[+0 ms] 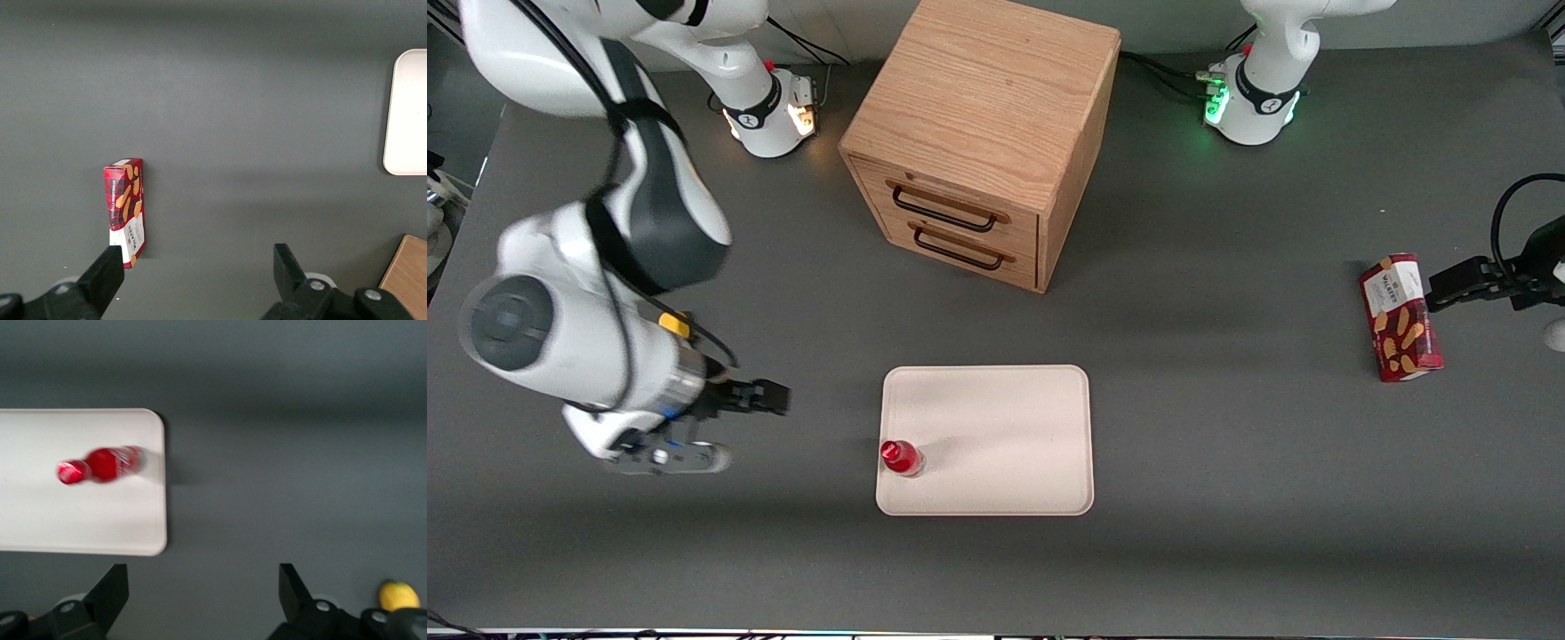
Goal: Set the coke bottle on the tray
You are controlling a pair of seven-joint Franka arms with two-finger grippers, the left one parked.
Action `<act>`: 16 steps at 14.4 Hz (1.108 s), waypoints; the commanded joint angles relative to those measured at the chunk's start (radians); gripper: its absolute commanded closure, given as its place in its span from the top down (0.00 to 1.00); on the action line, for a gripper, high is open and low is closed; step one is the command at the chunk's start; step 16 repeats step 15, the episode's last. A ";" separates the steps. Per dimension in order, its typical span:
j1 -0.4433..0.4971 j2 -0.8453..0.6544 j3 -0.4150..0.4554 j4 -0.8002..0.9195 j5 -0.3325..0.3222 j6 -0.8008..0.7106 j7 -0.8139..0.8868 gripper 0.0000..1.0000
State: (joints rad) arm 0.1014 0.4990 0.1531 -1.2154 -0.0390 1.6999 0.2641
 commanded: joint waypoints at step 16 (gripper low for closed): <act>0.006 -0.441 -0.256 -0.467 0.061 -0.022 -0.109 1.00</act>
